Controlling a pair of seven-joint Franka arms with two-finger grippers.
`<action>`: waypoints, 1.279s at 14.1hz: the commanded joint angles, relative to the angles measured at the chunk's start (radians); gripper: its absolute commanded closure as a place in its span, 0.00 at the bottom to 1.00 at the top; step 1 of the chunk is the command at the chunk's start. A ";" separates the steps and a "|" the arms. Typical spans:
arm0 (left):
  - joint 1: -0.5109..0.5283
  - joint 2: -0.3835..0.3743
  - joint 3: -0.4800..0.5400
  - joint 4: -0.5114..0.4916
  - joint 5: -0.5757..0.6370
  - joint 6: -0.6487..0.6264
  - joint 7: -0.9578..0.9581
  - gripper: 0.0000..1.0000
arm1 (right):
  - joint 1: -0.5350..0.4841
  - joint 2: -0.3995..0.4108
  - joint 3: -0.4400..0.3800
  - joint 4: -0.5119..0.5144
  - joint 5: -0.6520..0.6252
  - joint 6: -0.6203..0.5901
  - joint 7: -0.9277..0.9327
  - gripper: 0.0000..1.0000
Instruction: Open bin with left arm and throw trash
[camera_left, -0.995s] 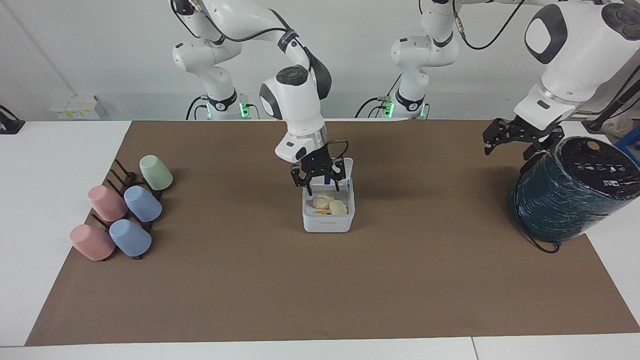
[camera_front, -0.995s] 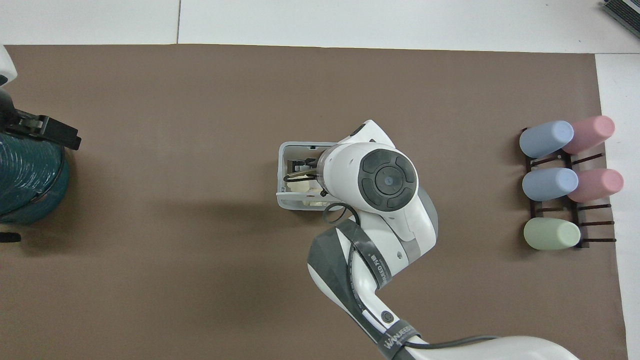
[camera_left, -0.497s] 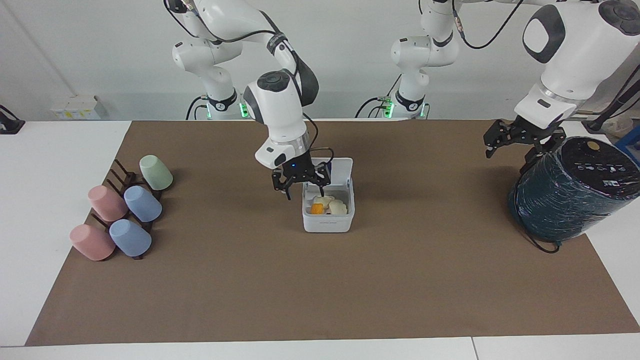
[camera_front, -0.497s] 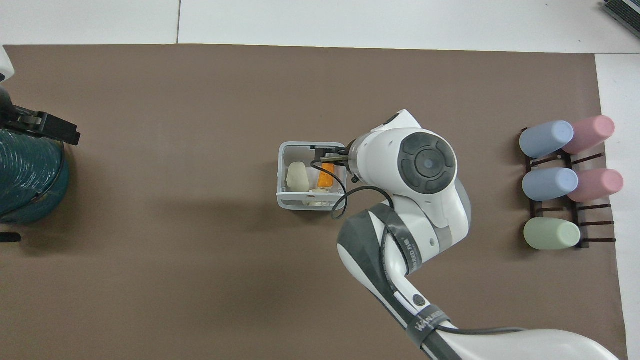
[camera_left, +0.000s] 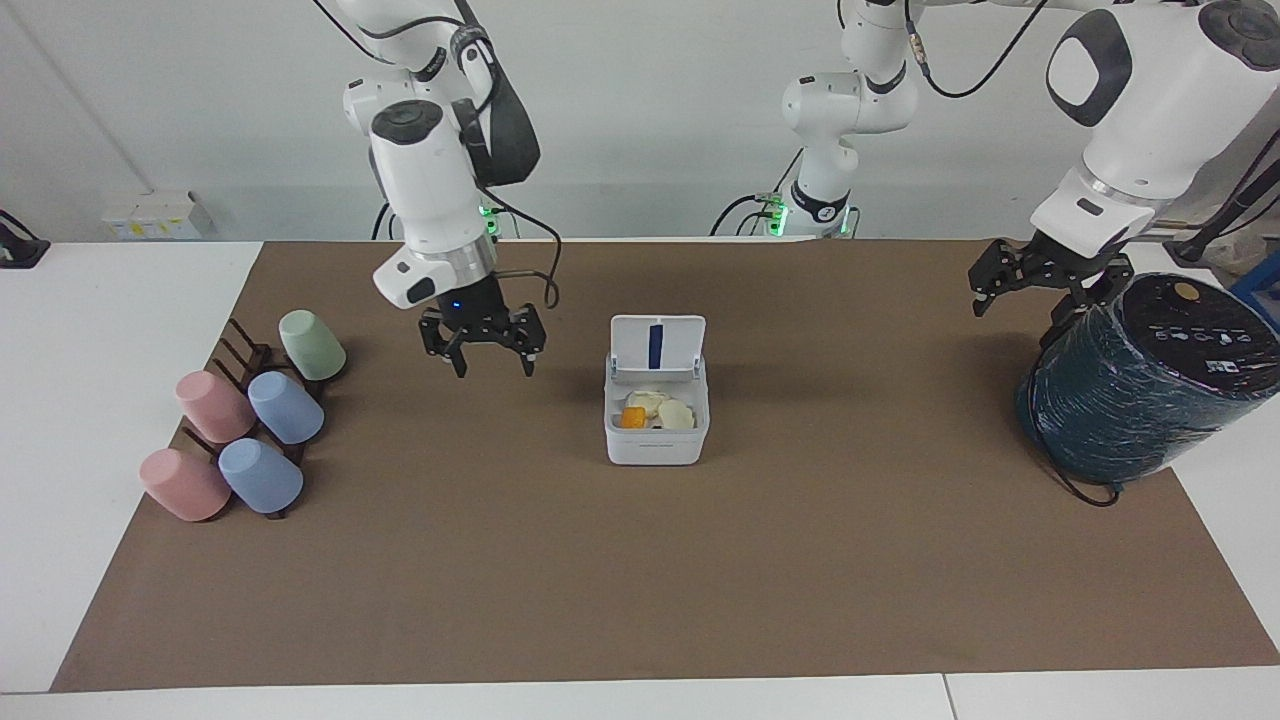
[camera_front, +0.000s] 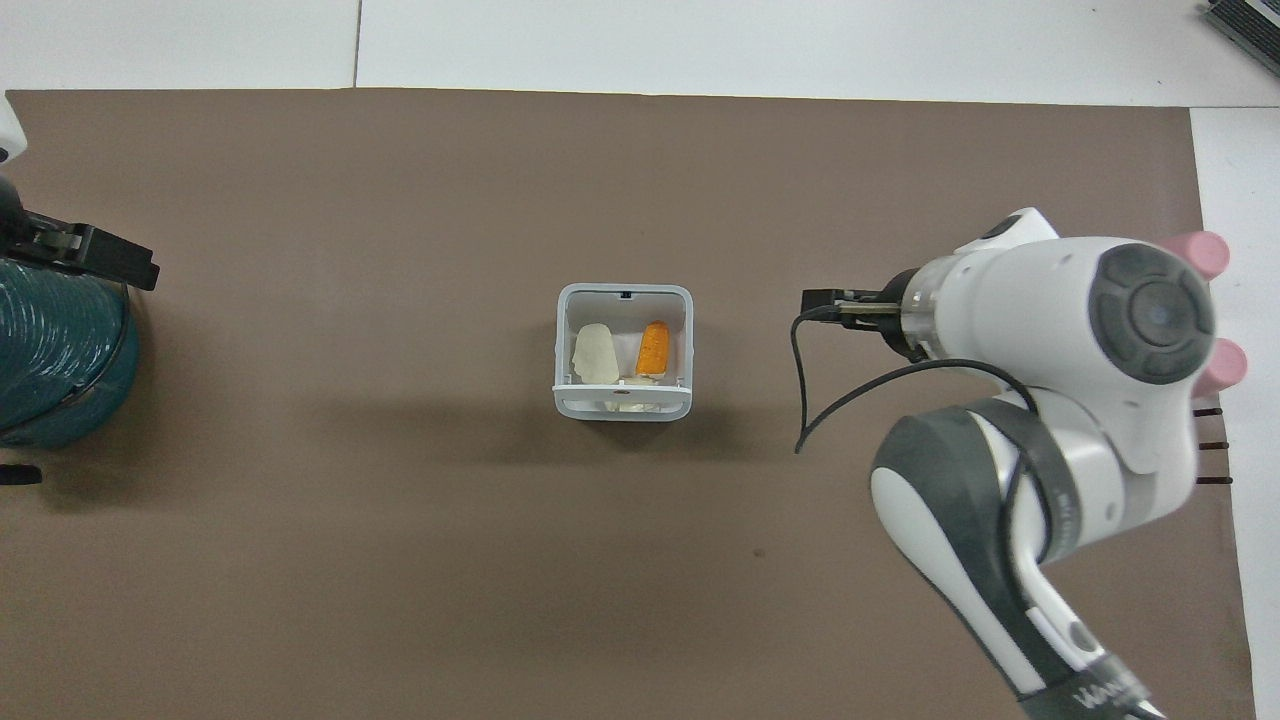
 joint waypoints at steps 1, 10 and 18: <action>-0.014 -0.034 0.005 -0.044 0.025 0.023 -0.013 0.00 | -0.090 -0.065 0.008 -0.017 -0.013 -0.045 -0.063 0.00; -0.008 -0.034 0.008 -0.044 0.025 0.011 -0.013 0.00 | -0.235 -0.001 0.005 0.288 -0.018 -0.426 -0.182 0.00; -0.009 -0.034 0.005 -0.044 0.025 0.010 -0.013 0.00 | -0.251 0.006 0.013 0.313 -0.061 -0.506 -0.190 0.00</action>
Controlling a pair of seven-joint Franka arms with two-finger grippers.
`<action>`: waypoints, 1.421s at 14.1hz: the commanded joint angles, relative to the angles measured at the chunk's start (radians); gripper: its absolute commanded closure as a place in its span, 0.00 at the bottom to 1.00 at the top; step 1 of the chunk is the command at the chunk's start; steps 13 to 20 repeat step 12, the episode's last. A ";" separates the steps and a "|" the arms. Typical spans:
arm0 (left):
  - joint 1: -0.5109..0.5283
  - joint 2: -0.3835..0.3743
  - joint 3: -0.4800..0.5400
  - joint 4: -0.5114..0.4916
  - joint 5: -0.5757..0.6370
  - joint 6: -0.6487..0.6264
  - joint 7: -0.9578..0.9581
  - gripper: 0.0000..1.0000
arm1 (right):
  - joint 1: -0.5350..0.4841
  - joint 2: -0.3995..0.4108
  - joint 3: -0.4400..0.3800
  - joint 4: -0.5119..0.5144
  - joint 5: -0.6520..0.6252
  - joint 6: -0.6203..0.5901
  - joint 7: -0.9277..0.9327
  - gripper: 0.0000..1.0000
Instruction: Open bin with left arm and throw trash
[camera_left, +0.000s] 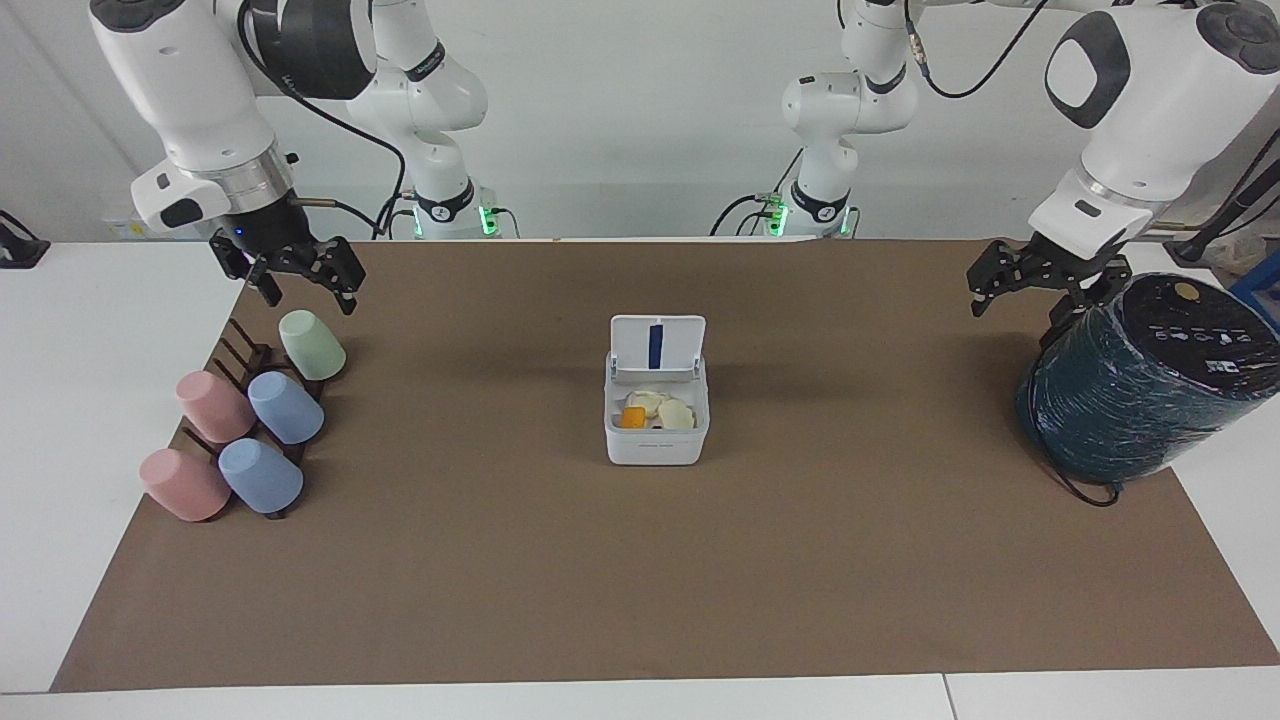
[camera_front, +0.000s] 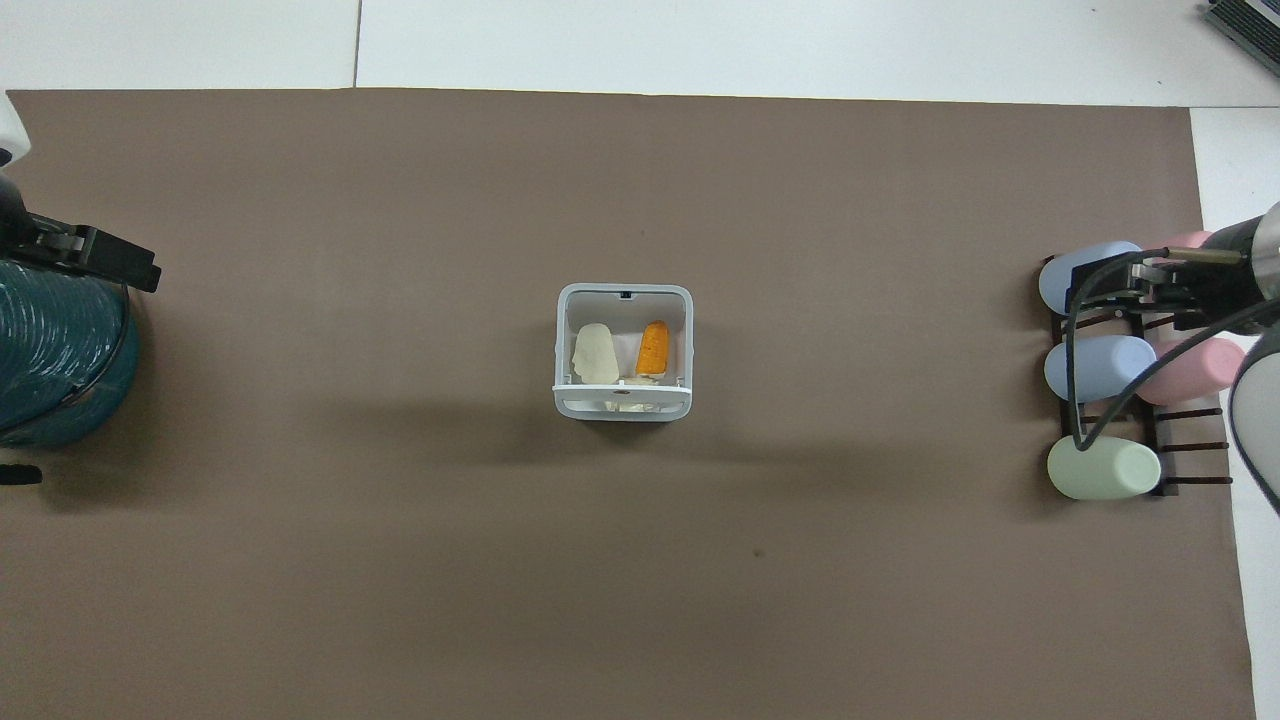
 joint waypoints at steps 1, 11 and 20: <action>-0.008 -0.034 0.003 -0.040 0.025 0.010 -0.011 0.00 | 0.001 0.012 0.012 0.013 -0.006 -0.020 -0.014 0.00; -0.012 -0.037 0.003 -0.040 0.025 0.011 -0.011 0.00 | 0.019 -0.005 0.017 -0.013 -0.003 -0.048 -0.013 0.00; -0.012 -0.034 0.003 -0.040 0.025 0.011 -0.011 0.00 | 0.019 -0.005 0.018 -0.013 -0.003 -0.048 -0.011 0.00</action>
